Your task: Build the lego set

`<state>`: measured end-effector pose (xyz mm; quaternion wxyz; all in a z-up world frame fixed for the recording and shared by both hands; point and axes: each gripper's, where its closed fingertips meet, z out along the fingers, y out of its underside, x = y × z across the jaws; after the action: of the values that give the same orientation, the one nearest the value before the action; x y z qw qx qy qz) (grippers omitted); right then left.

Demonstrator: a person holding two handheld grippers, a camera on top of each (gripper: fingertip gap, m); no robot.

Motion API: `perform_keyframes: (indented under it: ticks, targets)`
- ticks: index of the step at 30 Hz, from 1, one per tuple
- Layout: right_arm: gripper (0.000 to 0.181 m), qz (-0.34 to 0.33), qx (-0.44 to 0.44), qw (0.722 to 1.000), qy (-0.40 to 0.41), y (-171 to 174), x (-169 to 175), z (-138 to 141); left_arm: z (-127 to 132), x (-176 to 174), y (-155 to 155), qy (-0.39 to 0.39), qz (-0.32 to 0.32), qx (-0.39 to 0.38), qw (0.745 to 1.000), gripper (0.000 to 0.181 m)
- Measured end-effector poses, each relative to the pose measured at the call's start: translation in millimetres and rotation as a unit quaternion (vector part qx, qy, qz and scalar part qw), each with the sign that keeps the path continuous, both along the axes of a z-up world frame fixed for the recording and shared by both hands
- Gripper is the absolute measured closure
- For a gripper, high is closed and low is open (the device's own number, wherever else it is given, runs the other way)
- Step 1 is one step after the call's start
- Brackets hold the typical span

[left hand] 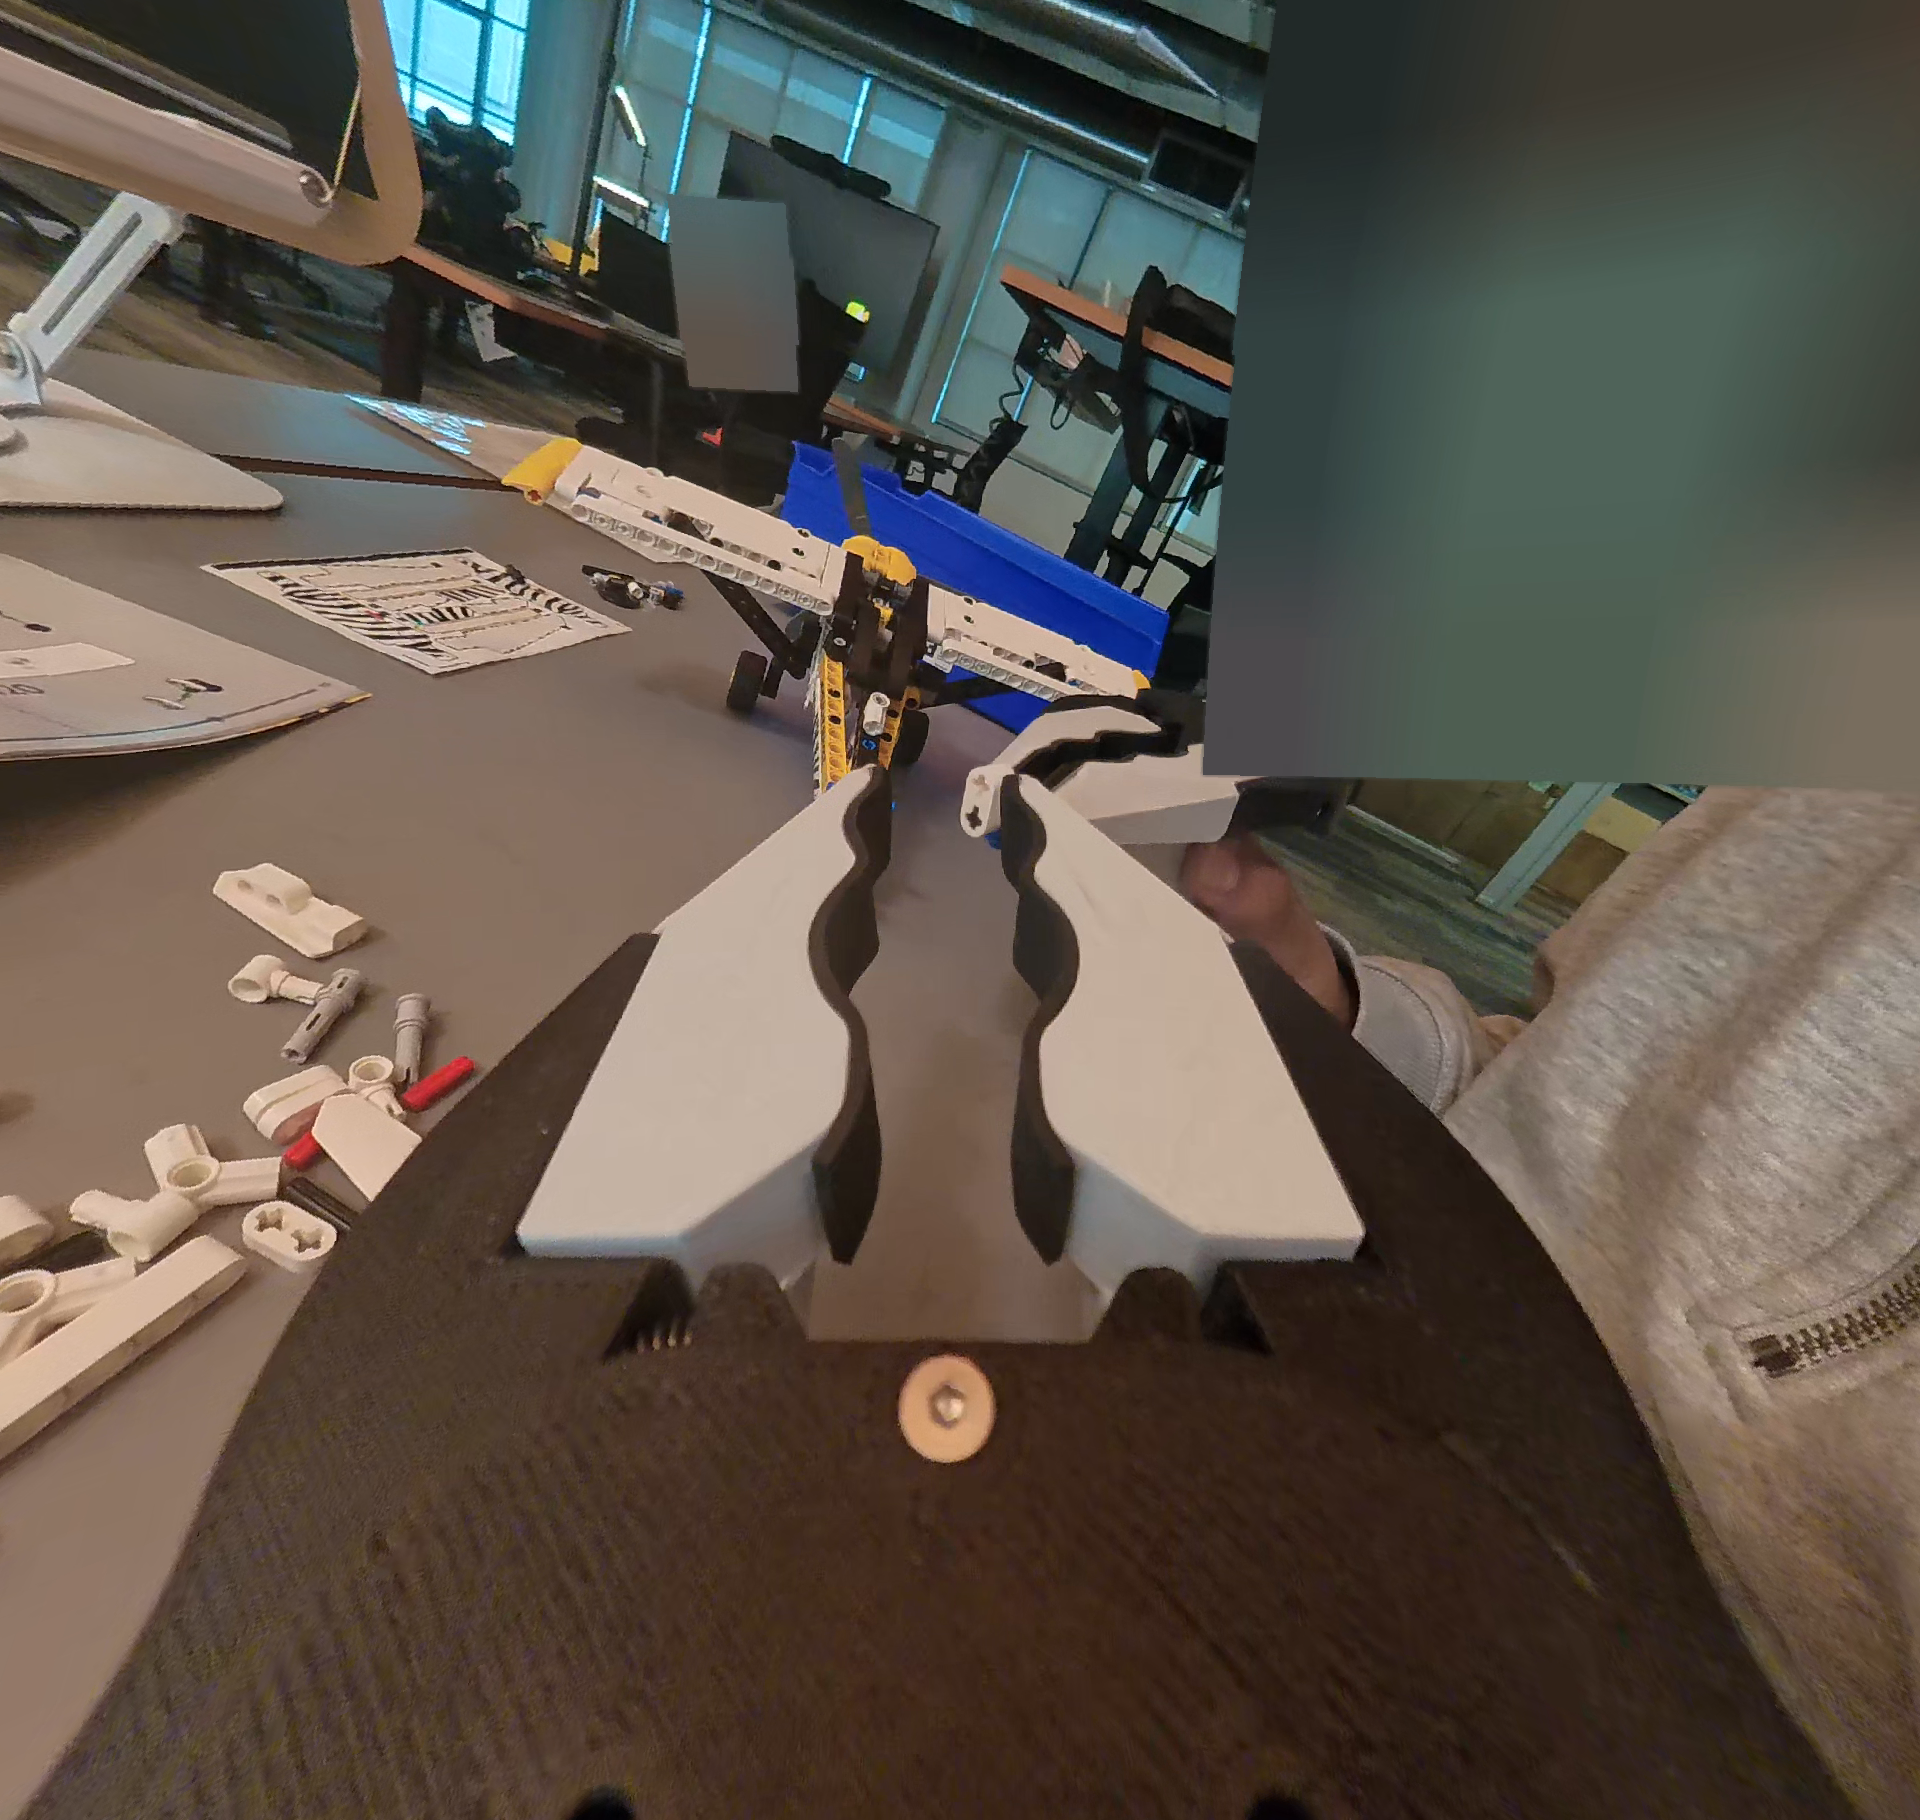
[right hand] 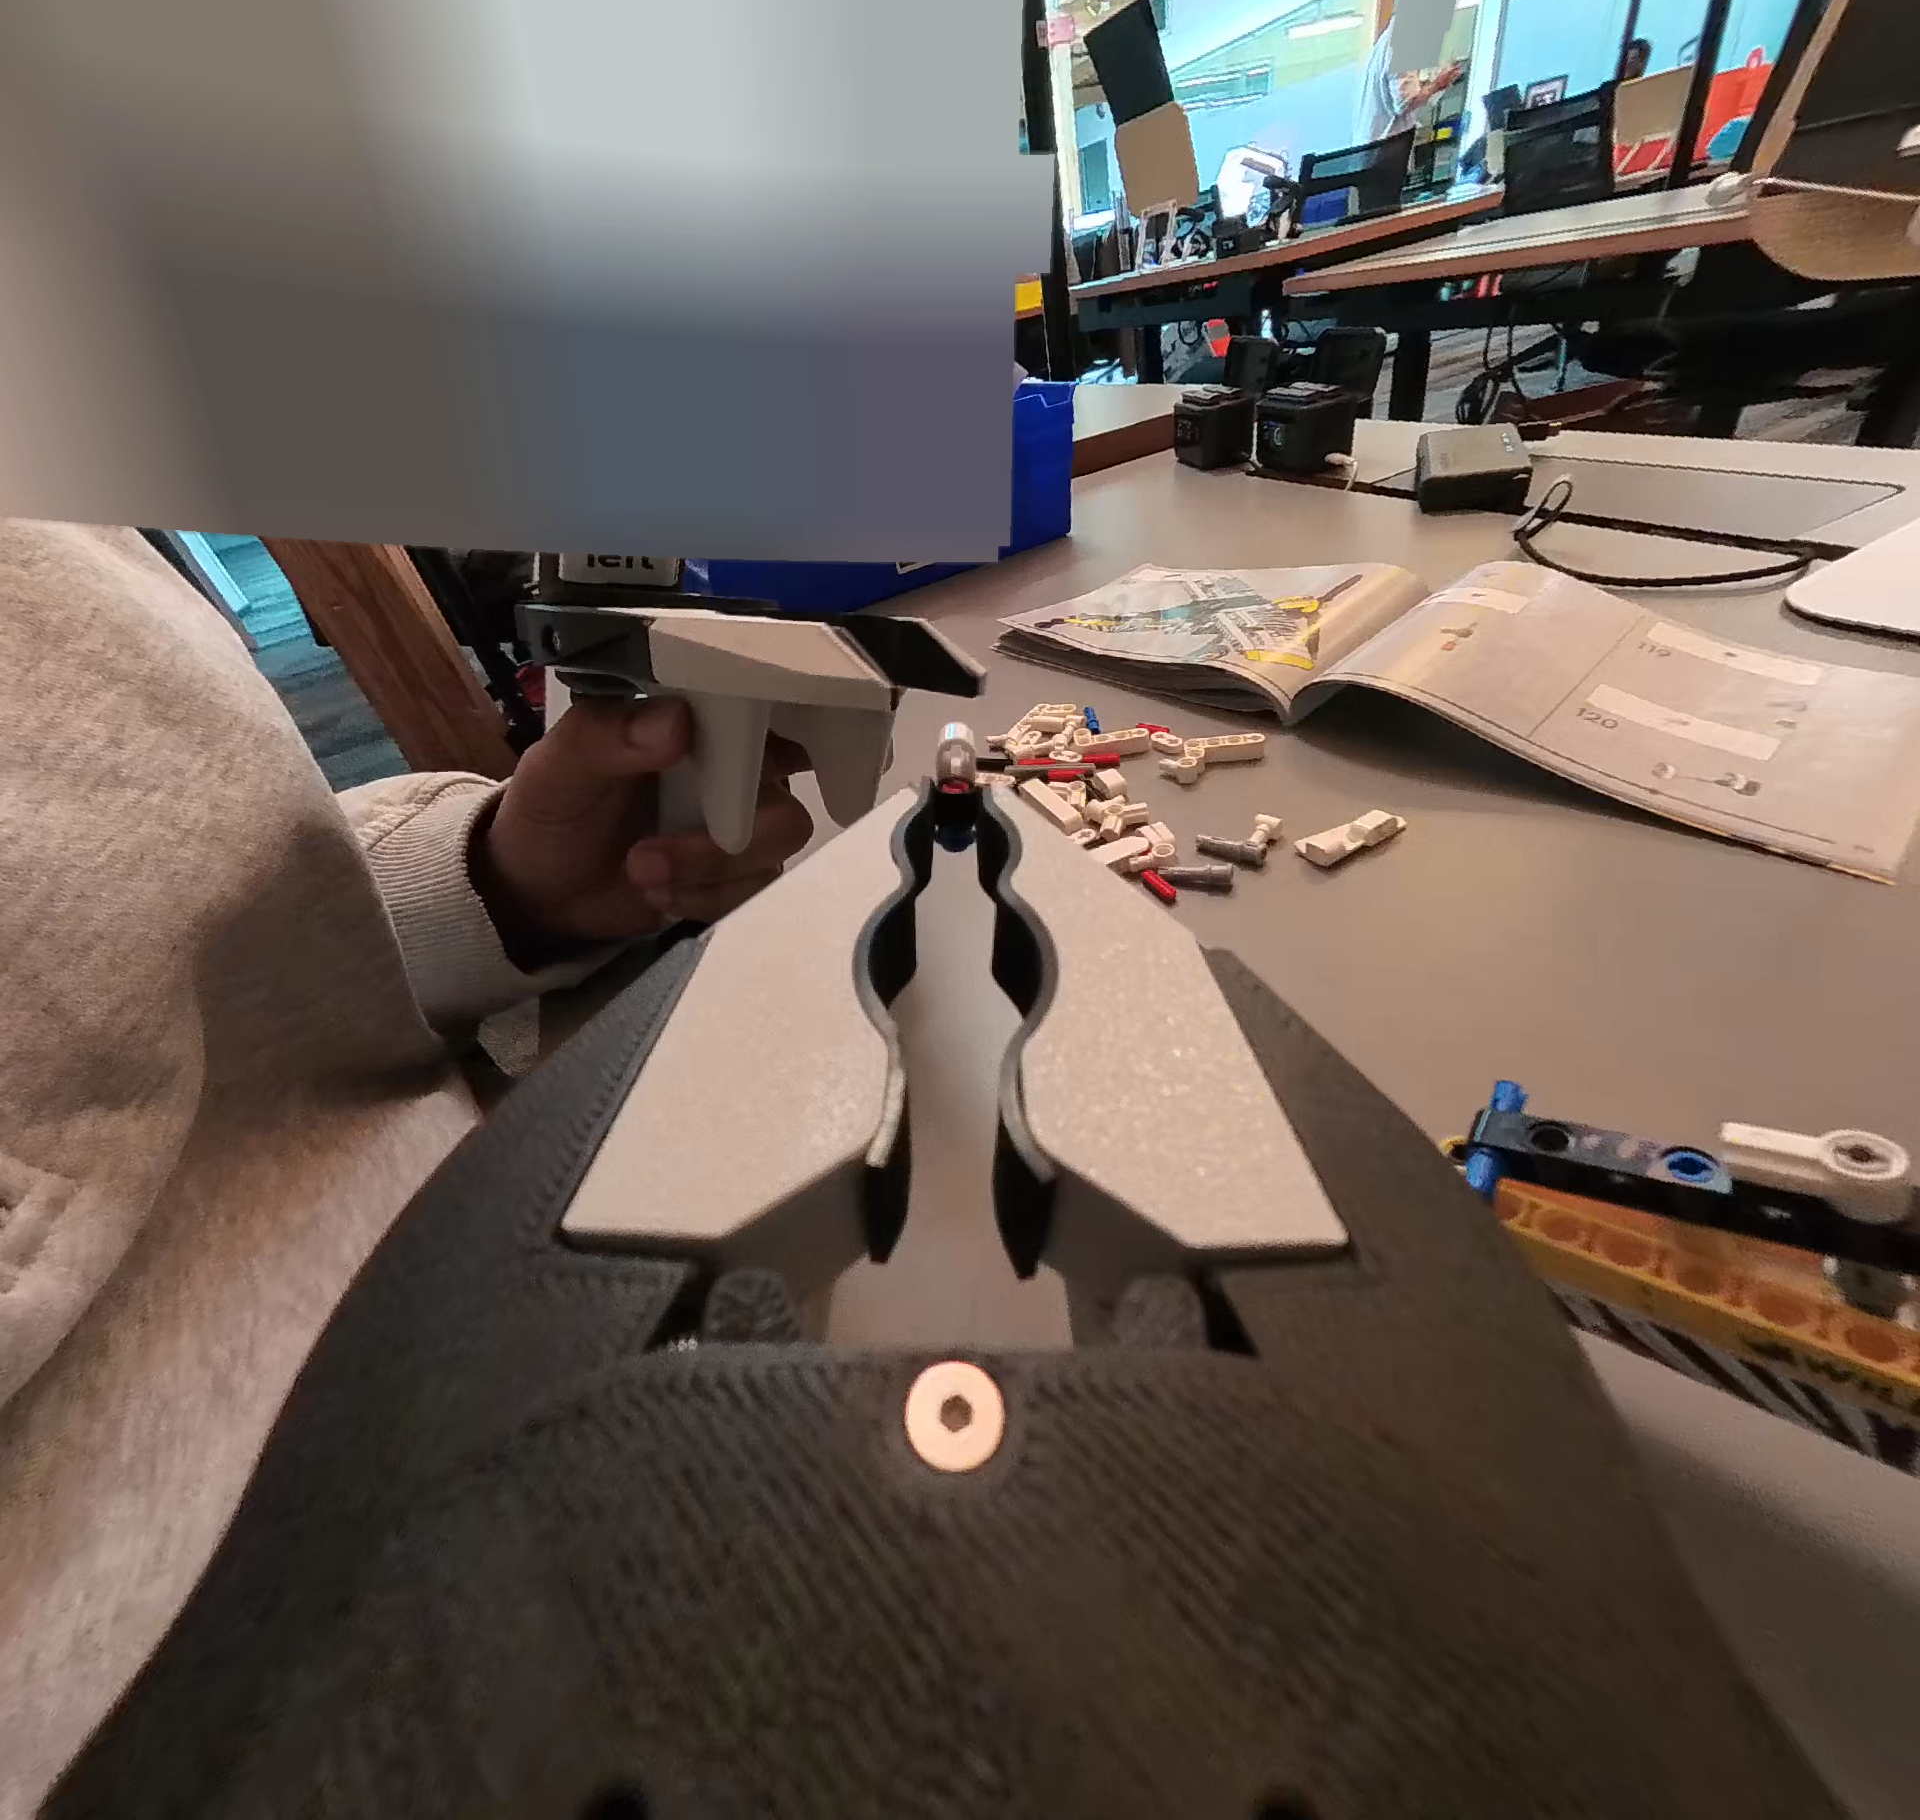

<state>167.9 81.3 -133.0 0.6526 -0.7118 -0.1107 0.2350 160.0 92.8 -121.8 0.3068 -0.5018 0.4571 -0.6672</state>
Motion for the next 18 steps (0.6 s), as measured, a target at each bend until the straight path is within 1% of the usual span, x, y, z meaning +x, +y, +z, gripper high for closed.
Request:
perform_keyframes:
  ticks: [6,18]
  targets:
    - [0.175,0.000,0.006,1.000,0.014,-1.1,2.6,3.0,0.0,-0.5,-1.0,-0.001,-0.002,-0.002,1.000,0.162]
    - [0.175,0.001,0.009,1.000,0.013,-1.5,2.3,3.8,-1.0,-0.4,-2.2,0.001,-0.006,-0.005,1.000,0.162]
